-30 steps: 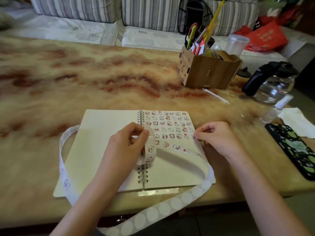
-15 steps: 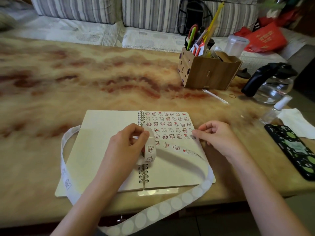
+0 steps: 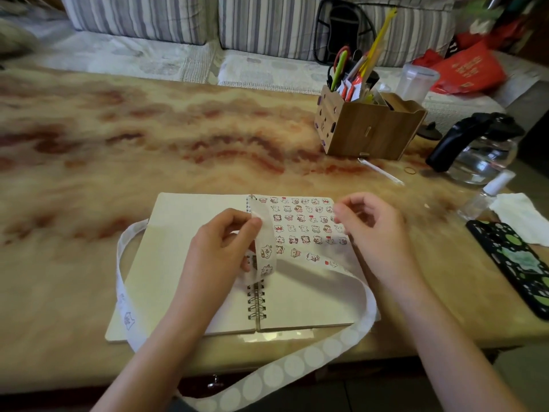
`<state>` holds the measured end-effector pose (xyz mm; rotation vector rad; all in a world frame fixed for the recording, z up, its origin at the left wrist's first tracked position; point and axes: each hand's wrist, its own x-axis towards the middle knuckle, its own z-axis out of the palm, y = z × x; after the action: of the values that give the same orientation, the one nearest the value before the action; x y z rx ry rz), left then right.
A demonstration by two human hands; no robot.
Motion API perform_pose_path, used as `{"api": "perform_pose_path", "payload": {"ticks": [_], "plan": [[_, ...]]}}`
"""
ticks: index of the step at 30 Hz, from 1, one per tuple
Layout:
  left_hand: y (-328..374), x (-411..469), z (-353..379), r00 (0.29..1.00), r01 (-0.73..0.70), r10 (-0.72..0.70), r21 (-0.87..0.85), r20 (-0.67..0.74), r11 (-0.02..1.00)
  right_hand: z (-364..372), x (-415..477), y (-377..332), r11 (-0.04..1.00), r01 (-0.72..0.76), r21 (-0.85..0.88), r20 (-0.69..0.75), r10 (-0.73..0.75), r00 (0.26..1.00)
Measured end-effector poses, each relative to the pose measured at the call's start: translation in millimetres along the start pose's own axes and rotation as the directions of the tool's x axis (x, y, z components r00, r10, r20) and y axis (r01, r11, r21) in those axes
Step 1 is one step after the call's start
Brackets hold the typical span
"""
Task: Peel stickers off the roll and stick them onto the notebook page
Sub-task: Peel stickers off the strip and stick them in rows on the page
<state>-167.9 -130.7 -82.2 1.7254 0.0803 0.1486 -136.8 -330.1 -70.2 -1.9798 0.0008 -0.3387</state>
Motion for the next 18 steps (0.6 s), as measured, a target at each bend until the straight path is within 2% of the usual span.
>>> {"api": "perform_pose_path", "payload": {"ticks": [6,11,18], "plan": [[4.9,0.0,-0.3,1.0,-0.019,0.019,-0.177,-0.003,0.984,33.8,-37.4,-38.9,0.984,0.122,0.132,0.269,-0.155,0.951],[5.7,0.9,-1.2,0.999,-0.033,0.031,-0.233,-0.012,0.972,36.5,-35.5,-33.3,0.983,0.032,0.181,0.293,-0.085,0.952],[4.1,0.3,-2.4,0.996,0.034,-0.018,-0.186,0.09,0.982,35.4,-35.7,-32.7,0.98,-0.002,0.198,0.255,-0.05,0.966]]}}
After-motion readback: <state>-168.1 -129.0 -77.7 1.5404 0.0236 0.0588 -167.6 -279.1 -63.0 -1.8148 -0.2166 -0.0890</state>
